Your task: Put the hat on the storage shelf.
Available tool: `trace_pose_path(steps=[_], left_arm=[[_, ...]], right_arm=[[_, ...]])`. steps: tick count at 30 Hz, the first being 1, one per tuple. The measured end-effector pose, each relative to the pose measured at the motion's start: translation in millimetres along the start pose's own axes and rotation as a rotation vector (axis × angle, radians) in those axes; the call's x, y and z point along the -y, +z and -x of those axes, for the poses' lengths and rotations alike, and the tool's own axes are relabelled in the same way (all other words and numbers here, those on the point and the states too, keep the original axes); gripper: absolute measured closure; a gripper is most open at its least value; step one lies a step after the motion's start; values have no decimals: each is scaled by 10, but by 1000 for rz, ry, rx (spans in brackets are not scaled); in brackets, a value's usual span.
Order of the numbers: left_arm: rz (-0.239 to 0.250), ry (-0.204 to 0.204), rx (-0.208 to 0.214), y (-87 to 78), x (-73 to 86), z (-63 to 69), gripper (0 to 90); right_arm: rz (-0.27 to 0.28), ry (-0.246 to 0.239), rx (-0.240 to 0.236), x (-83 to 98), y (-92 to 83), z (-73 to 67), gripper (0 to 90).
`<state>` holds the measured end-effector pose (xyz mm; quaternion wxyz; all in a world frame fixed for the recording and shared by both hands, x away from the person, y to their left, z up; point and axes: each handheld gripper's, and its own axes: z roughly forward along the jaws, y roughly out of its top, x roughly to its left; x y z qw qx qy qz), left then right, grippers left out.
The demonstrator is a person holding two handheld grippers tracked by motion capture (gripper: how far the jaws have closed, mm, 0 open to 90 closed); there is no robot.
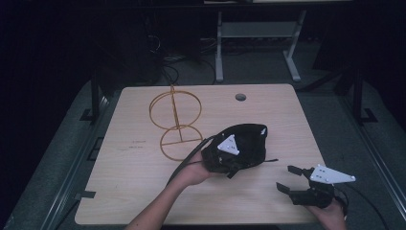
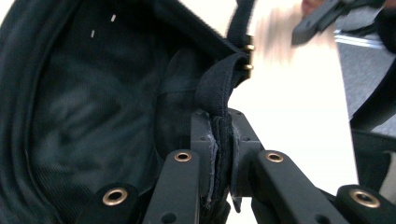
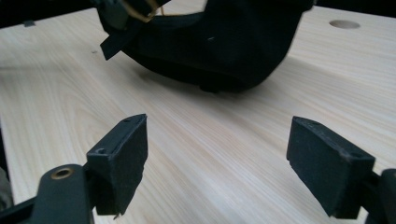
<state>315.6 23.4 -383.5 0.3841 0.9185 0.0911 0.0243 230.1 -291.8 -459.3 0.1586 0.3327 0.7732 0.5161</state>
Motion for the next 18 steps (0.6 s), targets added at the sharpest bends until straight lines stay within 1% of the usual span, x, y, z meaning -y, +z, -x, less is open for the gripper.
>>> trace_pose_path(steps=[2,3,5,7,8,9,10,11,15,18], left_arm=[[9,1,11,-26,-51,0,831],[17,-2,17,-38,-75,0,831],[24,4,23,-60,-126,11,831],[26,15,29,-76,-166,25,831],[26,15,29,-76,-166,25,831],[29,15,37,-88,-190,34,831],[32,27,43,-105,-222,47,831],[40,24,52,-114,-236,52,831],[50,31,63,-136,-278,69,831],[59,47,80,-164,-333,100,831]], right_arm=[[3,-7,-13,-27,18,-25,219],[7,-3,-26,-35,33,-36,217],[9,14,-51,-51,66,-44,194],[4,21,-46,-68,95,-56,175],[-2,16,-37,-78,106,-61,165],[-2,16,-37,-78,106,-61,165],[0,10,-29,-93,133,-64,163],[-1,8,-27,-99,142,-63,162],[17,18,-21,-127,187,-45,164],[24,24,-17,-148,223,-33,173]])
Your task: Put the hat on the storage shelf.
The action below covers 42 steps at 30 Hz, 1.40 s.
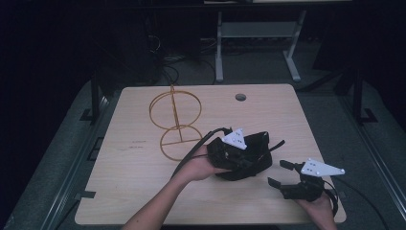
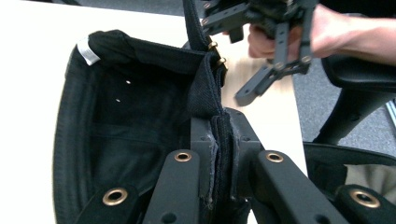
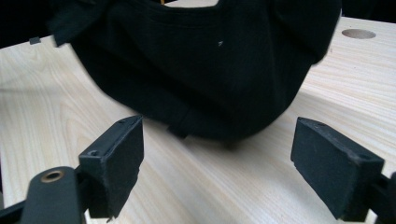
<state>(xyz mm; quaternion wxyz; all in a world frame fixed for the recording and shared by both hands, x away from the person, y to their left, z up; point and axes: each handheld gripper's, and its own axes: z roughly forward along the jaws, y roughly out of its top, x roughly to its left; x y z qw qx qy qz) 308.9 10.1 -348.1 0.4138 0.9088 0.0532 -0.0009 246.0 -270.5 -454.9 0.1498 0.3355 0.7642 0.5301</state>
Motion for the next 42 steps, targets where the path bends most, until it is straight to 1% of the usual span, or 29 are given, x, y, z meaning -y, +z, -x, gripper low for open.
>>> trace_pose_path(steps=[3,4,7,8,9,10,11,12,13,15,16,17,18,19,20,23,27,31,32,33,34,36,37,38,39,40,42], left_arm=[[4,5,8,-7,-23,15,831],[7,12,16,-7,-41,28,831],[7,23,22,-5,-64,42,832],[7,29,25,-4,-80,53,832],[7,29,25,-4,-80,53,832],[7,37,28,-7,-97,60,832],[7,37,28,-7,-97,60,832],[13,39,31,-9,-108,63,833],[13,39,31,-9,-108,63,833],[15,41,27,-17,-113,54,833],[15,41,27,-17,-113,54,833],[12,42,24,-22,-110,47,833],[13,38,21,-32,-105,35,833],[12,38,19,-42,-101,30,833],[12,38,19,-42,-101,30,833],[17,35,10,-72,-86,19,833],[24,28,-1,-112,-57,4,831],[25,21,-6,-137,-36,-3,813],[27,13,-17,-158,-25,-9,778],[27,13,-17,-158,-25,-9,767],[29,6,-26,-178,-13,-18,746],[28,3,-31,-191,-7,-23,704],[26,1,-42,-211,0,-30,704],[31,-8,-41,-221,5,-33,665],[33,-9,-40,-237,13,-37,665],[28,-11,-43,-251,22,-35,647],[24,-9,-61,-290,44,-31,594]], right_arm=[[9,2,-6,-7,30,11,202],[16,4,-10,-6,39,17,212],[23,7,-13,-7,53,25,232],[25,12,-18,-5,62,30,274],[25,12,-18,-5,62,30,274],[28,9,-12,1,71,39,338],[28,9,-12,1,71,39,338],[27,8,-22,5,81,55,404],[28,8,-25,8,84,61,438],[26,21,-50,11,89,76,561],[26,21,-50,11,89,76,561],[23,18,-64,10,89,74,623],[31,-6,-81,8,93,72,747],[33,0,-89,8,92,72,779],[33,0,-89,8,92,72,779],[47,29,-132,6,68,86,877],[59,44,-150,-9,25,89,891],[71,47,-147,-36,-18,87,894],[82,50,-149,-58,-47,88,895],[82,50,-149,-58,-47,88,895],[96,56,-148,-88,-71,85,896],[98,56,-147,-98,-76,87,896],[100,59,-144,-110,-82,85,896],[105,67,-143,-129,-89,88,896],[105,67,-143,-129,-89,88,896],[102,70,-142,-138,-93,88,896],[100,72,-141,-162,-99,93,896]])
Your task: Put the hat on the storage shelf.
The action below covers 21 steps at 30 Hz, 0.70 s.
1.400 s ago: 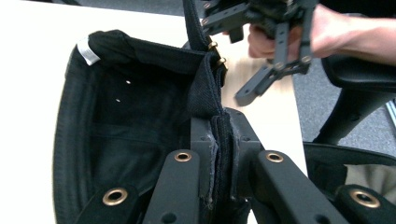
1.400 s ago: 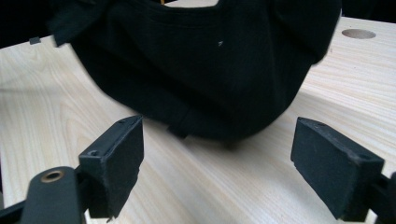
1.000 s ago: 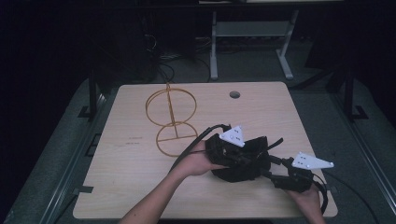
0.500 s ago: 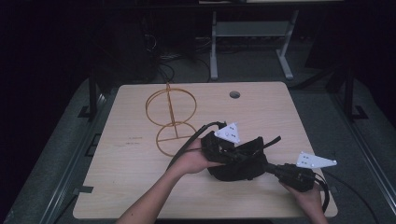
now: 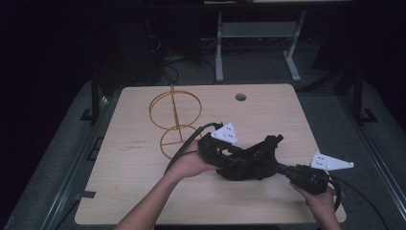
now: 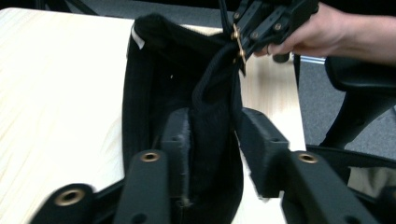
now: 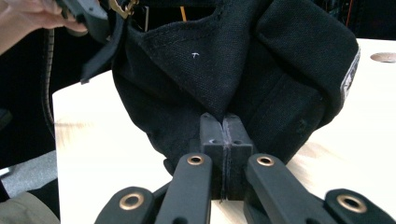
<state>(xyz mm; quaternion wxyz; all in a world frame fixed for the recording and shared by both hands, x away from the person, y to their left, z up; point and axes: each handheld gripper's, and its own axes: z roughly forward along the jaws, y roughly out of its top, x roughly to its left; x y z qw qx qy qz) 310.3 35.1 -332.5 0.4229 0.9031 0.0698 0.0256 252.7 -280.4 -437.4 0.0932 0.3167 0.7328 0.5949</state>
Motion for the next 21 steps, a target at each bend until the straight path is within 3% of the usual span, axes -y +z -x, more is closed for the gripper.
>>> trace_pose_path(steps=[6,10,21], left_arm=[[13,-17,-43,-141,84,-8,483],[27,-28,-72,-290,171,-15,464],[30,-55,-125,-488,438,2,456]], right_arm=[[-2,13,3,-116,-27,0,896],[-6,30,7,-202,-60,15,896],[11,4,17,-457,-130,11,897]])
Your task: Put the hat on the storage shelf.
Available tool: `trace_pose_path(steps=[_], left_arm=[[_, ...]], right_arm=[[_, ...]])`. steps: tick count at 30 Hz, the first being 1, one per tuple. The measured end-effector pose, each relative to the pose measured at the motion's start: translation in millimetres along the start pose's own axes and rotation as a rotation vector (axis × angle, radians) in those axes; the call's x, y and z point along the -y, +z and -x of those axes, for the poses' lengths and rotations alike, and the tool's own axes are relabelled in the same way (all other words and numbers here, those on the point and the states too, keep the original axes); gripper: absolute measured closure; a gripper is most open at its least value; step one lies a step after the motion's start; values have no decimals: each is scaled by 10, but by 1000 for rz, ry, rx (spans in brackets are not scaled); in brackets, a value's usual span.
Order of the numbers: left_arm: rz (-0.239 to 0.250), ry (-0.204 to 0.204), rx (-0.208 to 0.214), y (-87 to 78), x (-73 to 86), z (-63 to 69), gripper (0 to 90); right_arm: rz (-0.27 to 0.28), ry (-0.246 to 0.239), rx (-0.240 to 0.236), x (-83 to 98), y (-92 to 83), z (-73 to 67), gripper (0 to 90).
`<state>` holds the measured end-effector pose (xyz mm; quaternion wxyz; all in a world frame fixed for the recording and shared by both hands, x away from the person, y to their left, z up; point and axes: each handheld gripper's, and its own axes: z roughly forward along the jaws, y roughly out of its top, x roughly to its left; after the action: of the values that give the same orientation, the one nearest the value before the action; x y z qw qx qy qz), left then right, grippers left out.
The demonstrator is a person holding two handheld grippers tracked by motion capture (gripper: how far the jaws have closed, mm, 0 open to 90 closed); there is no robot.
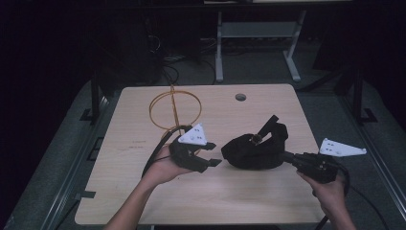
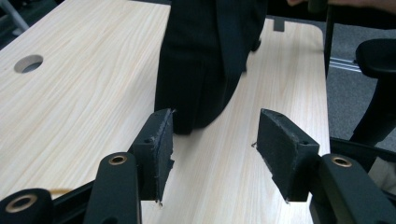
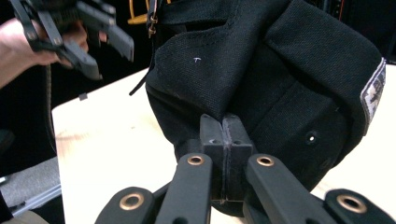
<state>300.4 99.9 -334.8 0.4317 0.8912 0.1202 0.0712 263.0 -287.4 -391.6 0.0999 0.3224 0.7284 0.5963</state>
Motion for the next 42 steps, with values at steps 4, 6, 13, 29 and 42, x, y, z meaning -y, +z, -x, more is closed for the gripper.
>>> trace_pose_path(steps=[4,6,13,29,42], left_arm=[[1,-16,-17,-56,142,2,451],[-3,-27,-27,-90,247,-5,447],[-25,-45,-37,-90,410,5,443],[-63,-76,-73,-15,731,69,384],[-78,-76,-111,24,936,88,323]], right_arm=[[4,-4,-4,-95,-8,1,897],[2,-1,-7,-165,5,6,897],[-13,-15,-4,-312,76,8,897],[-41,-29,14,-576,90,83,896],[-61,-59,5,-834,121,54,896]])
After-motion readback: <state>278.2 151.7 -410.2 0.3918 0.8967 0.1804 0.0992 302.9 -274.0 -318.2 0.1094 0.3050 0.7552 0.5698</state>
